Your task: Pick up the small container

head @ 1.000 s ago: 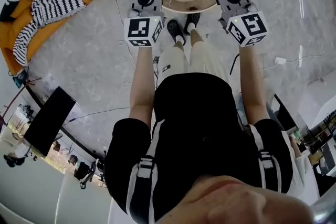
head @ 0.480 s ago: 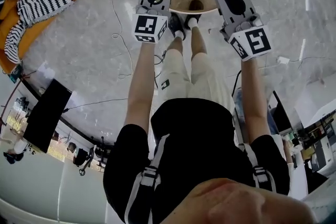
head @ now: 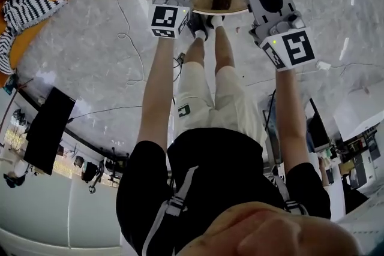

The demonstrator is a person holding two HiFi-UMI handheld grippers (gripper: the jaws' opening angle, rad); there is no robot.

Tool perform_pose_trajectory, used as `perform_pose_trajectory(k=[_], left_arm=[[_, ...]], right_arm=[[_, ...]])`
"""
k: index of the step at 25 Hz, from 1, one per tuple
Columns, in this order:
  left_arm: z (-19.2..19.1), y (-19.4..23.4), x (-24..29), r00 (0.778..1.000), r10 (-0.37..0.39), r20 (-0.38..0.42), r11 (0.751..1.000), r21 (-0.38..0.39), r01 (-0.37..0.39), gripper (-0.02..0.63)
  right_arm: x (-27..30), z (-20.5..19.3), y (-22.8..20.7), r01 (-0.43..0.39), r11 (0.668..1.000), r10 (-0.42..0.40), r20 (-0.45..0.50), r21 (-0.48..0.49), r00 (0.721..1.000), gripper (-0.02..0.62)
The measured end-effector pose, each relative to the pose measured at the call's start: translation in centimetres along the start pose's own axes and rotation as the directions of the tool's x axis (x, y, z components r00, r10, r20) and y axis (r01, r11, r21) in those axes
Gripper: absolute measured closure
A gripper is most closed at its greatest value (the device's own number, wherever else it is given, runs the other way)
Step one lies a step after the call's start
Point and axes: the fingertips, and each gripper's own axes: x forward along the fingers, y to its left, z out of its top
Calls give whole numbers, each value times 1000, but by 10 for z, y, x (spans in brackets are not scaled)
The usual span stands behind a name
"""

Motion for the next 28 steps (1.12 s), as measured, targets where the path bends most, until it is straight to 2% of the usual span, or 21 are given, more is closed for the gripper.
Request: perform_pose_trajectory(k=[2,6,15,28], left_arm=[[-9,3,7,1000,1,-11,1000,7,-1,583],[-30,12,24,999,11,-34,1000,17,-10,512],[-77,29,56,992,42,-116,999,16,-41,422],[-104,39,83,988,64,-139,997,48,-58,416]], right_arm=[[5,-3,-3,-3,1000,3,-1,2,1000,592],[12,-13,-15,-4,1000,4,-11,16,1000,592],[35,-31,-33,-8,999,9,-36,39,999,592],[42,-53,-46,2,998,2,-65,67,998,592]])
